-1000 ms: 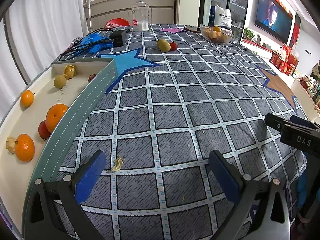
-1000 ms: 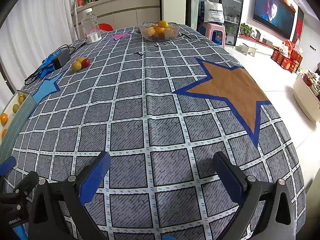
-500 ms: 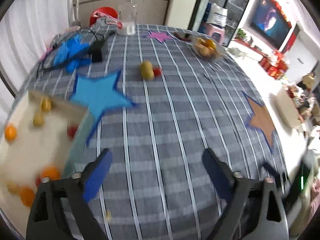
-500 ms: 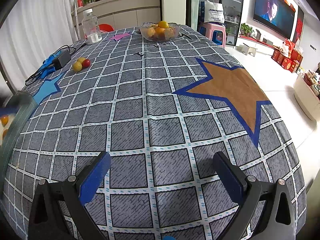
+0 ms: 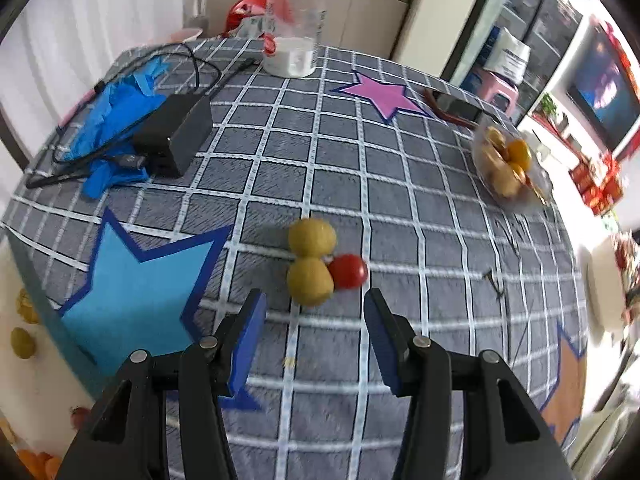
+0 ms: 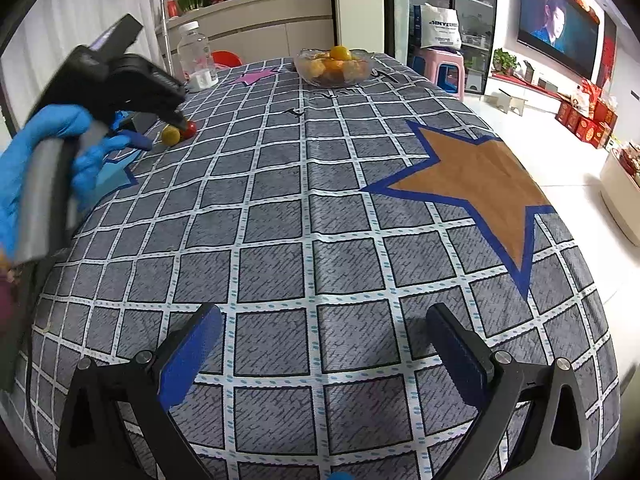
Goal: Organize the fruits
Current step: 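Grasp the yellow round fruit beside the red tomato with the left gripper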
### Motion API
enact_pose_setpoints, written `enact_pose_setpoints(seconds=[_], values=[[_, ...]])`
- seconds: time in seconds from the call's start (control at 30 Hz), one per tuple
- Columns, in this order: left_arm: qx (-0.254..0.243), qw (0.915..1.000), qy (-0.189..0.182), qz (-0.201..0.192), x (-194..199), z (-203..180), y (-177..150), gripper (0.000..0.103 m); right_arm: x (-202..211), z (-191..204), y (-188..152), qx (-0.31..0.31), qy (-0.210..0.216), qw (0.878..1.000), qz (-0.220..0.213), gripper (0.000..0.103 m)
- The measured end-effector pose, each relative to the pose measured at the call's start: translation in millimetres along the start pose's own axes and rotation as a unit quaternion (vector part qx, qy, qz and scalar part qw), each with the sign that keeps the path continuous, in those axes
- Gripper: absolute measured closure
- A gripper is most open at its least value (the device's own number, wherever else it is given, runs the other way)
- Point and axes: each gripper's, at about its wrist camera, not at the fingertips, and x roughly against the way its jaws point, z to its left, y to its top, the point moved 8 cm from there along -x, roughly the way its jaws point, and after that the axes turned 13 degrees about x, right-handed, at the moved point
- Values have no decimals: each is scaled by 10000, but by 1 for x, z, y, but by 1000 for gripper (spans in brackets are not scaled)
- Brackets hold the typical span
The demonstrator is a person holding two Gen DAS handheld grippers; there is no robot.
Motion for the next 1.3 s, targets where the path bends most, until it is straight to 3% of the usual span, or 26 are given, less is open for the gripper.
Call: enact_pose_setpoints(seconds=[0.1, 0.17, 0.3, 0.4, 0.63, 0.8, 0.83, 0.87, 0.9, 1.07, 1.27, 1.3], values=[[288, 9994, -164, 118, -10, -2, 7, 48, 1, 1, 0, 40, 49, 10000, -13, 0], [323, 9994, -80, 100, -14, -3, 9, 48, 2, 2, 0, 53, 71, 10000, -18, 0], [198, 9997, 117, -80, -17, -8, 12, 48, 1, 4, 1, 61, 97, 9999, -27, 0], [85, 9995, 236, -205, -17, -8, 10, 54, 2, 4, 1, 67, 111, 9999, -31, 0], [-146, 9995, 119, -235, -10, -7, -5, 56, 1, 4, 1, 63, 112, 9999, -30, 0], [-503, 9986, -8, -162, 4, -3, -33, 58, 1, 4, 1, 65, 110, 9999, -28, 0], [-590, 9982, -38, -136, 8, -1, -41, 62, 1, 5, 1, 64, 111, 9999, -29, 0], [-701, 9975, -67, -107, 14, 1, -51, 73, 1, 4, 1, 67, 109, 9999, -27, 0], [-808, 9966, -103, -75, 19, 3, -59, 74, 1, 5, 1, 66, 109, 9999, -28, 0], [-1335, 9907, -261, -75, 50, 21, -115, 74, 1, 4, 1, 72, 104, 9999, -24, 0], [-1545, 9862, -571, -173, 82, 44, -164, 74, 0, 6, 2, 93, 71, 9999, -1, 0], [-1574, 9854, -622, -179, 86, 48, -168, 70, 0, 5, 1, 113, 49, 9999, 16, 0]])
